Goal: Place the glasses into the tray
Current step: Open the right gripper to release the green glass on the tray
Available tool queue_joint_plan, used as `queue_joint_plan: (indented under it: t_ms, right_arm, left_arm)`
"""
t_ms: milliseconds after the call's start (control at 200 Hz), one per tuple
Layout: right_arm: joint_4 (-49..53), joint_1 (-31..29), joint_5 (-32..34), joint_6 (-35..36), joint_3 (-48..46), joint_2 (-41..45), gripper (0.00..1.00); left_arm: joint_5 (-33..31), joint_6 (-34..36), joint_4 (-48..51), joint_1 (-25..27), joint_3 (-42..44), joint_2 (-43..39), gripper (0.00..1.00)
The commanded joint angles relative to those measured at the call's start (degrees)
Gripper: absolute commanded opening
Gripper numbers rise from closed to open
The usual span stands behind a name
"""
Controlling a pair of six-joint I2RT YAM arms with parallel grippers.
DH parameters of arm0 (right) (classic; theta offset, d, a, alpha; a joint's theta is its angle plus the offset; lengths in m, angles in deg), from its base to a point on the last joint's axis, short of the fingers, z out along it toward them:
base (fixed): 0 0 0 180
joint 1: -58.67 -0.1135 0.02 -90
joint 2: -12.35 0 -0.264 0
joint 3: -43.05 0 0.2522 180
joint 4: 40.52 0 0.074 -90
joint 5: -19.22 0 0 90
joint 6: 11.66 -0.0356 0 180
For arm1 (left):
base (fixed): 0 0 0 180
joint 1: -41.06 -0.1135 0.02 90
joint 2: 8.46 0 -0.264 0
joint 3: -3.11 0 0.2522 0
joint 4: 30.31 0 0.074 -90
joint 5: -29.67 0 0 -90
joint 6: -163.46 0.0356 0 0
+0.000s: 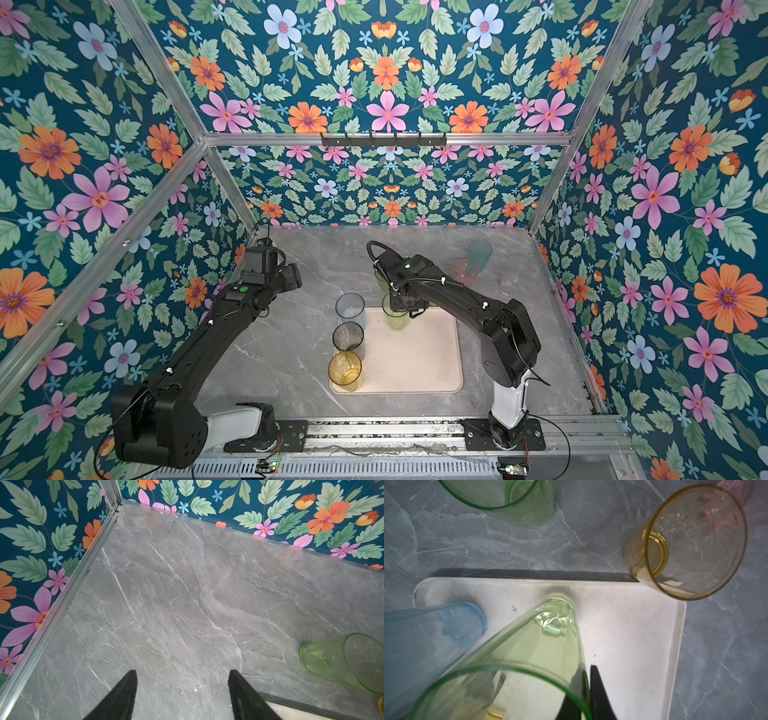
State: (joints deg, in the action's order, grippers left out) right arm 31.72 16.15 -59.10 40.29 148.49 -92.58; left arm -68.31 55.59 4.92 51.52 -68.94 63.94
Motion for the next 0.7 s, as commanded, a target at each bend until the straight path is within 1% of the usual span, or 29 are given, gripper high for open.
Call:
queue_joint_plan:
  t_ms: [0,255,310,355,565,620,695]
  right_arm:
    - [0.26,-0.07,1.23,-1.51,-0.10,-0.23,0.00]
    - [0.74,-0.06,2.03,-2.04,0.51,-0.92,0.00]
    - [0.67,-0.10,2.11,-2.20,0.52,-0.97,0.09]
    - [0.50,-0.03,2.12,-2.30,0.49,-1.02,0.13]
    - [1.02,-0.10,2.07,-2.21,1.61,-1.51,0.20]
    - [1.22,-0.09,2.03,-2.15,2.15,-1.51,0.23]
    - [1.55,-0.03,2.03,-2.12,2.79,-1.19,0.32]
  left_arm:
    - [0.08,0.35,-0.47,-0.09,-0.08,-0.24,0.72]
    - [0.31,0.29,-0.47,-0.09,-0.14,-0.15,0.72]
    - [0.35,0.32,-0.47,-0.09,-0.12,-0.24,0.72]
    - [0.40,0.29,-0.42,-0.09,-0.17,-0.26,0.72]
    - [0.17,0.30,-0.38,-0.09,-0.25,-0.32,0.72]
    - [0.30,0.37,-0.38,-0.09,-0.25,-0.33,0.72]
    - [0.34,0.40,-0.38,-0.09,-0.23,-0.34,0.72]
